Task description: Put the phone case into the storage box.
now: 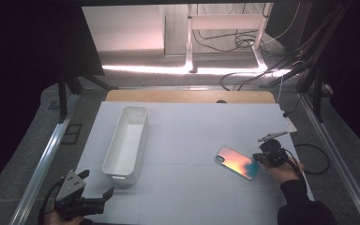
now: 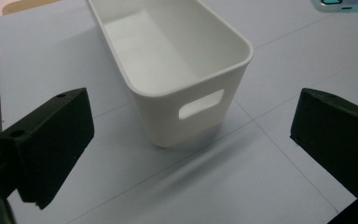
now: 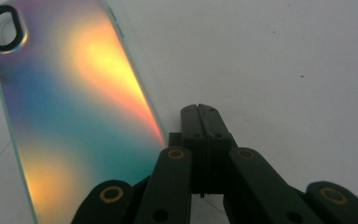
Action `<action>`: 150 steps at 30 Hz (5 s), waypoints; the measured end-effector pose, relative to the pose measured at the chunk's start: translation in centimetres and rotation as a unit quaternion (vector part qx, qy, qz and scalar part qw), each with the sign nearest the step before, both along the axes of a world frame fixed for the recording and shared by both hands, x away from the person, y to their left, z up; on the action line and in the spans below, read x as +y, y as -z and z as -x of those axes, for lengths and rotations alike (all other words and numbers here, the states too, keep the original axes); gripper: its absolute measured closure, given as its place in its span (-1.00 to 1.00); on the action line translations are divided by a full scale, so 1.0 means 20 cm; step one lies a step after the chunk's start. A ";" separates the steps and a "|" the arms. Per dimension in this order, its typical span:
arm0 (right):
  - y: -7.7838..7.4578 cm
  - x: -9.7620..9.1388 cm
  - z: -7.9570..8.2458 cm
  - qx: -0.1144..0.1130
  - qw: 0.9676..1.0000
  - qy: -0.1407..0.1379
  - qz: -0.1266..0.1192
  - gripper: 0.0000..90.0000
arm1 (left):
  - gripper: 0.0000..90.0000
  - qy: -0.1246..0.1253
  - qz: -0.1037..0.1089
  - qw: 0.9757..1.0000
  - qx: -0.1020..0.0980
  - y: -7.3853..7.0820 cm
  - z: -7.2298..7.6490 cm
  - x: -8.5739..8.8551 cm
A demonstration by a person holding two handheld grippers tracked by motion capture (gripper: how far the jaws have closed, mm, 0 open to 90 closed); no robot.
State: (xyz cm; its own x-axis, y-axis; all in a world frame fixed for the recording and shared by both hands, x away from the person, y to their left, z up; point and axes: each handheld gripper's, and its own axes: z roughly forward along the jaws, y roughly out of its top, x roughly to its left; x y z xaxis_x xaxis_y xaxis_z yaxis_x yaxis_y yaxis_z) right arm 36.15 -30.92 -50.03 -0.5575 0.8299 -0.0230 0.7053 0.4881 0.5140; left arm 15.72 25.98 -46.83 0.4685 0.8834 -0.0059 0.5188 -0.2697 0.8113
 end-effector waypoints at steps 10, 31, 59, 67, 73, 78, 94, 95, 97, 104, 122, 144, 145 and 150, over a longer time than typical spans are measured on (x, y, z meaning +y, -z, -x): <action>0.00 0.02 0.12 0.026 0.999 -0.023 -0.017 0.99 | -1.00 0.000 -0.001 1.000 0.000 0.00 0.00 0.00; -0.07 0.06 0.28 0.031 0.998 -0.037 -0.034 0.26 | -1.00 -0.001 -0.002 1.000 0.000 0.00 0.00 0.00; -0.11 0.36 0.17 0.062 0.997 -0.038 0.009 -1.00 | -1.00 -0.001 -0.001 1.000 0.000 0.00 0.00 0.00; -0.09 0.44 0.14 0.079 0.995 -0.043 0.031 -1.00 | -1.00 -0.001 -0.001 1.000 0.000 0.00 0.00 0.00; -0.08 0.48 0.11 0.090 0.994 -0.045 0.047 -1.00 | -1.00 -0.001 -0.001 1.000 0.000 0.00 0.00 0.00; -0.06 0.52 0.09 0.098 0.992 -0.047 0.061 -1.00 | -1.00 0.000 -0.002 1.000 -0.001 0.00 0.00 0.00; 0.03 0.56 0.06 0.114 0.989 -0.044 0.087 -1.00 | -1.00 0.000 -0.002 1.000 -0.001 0.00 0.00 0.00; 0.03 0.56 0.06 0.116 0.988 -0.045 0.090 -1.00 | -1.00 0.000 -0.001 1.000 -0.001 0.00 0.00 0.00; 0.04 0.56 0.06 0.112 0.988 -0.044 0.093 -1.00 | -1.00 0.000 -0.002 1.000 -0.001 0.00 0.00 0.00; 0.02 0.54 0.08 0.103 0.990 -0.040 0.085 -0.70 | -1.00 0.001 -0.003 1.000 -0.001 0.00 0.00 0.00; -0.03 0.47 0.11 0.055 0.996 -0.056 0.043 -0.66 | -0.99 0.026 0.035 0.999 0.003 0.00 -0.01 0.03; -0.17 0.44 0.18 -0.032 0.993 -0.104 -0.046 -0.65 | -1.00 0.046 0.064 0.997 -0.012 -0.06 -0.06 0.01; -0.17 0.44 0.18 -0.032 0.993 -0.104 -0.046 -0.65 | -1.00 0.050 0.065 0.997 -0.013 -0.07 -0.07 0.01; -0.21 0.42 0.19 -0.041 0.989 -0.117 -0.075 -0.65 | -1.00 0.064 0.068 0.996 -0.018 -0.10 -0.11 -0.02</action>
State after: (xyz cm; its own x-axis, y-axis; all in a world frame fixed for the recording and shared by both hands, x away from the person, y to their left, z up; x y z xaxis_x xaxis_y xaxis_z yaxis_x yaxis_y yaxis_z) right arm 32.27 -22.42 -45.84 -0.7368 0.6751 0.0369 0.5343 0.5478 0.6437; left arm 17.98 25.62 -44.77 0.5789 0.8089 -0.1027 0.4580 -0.2184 0.8617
